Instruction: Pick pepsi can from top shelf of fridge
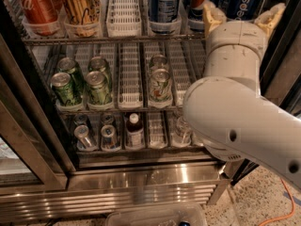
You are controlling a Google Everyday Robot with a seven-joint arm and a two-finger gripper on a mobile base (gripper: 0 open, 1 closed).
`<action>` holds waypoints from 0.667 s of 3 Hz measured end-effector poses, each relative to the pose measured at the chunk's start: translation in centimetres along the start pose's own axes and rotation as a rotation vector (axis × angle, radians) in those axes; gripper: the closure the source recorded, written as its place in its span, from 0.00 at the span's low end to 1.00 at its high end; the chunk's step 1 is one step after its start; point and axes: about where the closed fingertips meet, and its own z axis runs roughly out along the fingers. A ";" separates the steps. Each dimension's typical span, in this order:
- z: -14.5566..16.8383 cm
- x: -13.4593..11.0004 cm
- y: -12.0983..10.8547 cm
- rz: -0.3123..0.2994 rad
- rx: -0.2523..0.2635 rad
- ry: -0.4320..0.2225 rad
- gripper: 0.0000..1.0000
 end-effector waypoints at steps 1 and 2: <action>-0.4 0.3 -0.5 0.003 0.015 0.009 0.42; 0.0 1.4 -1.3 -0.008 0.039 0.032 0.47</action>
Offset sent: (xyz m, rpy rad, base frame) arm 0.0041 -0.0288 -0.0322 0.0213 0.0623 -0.0746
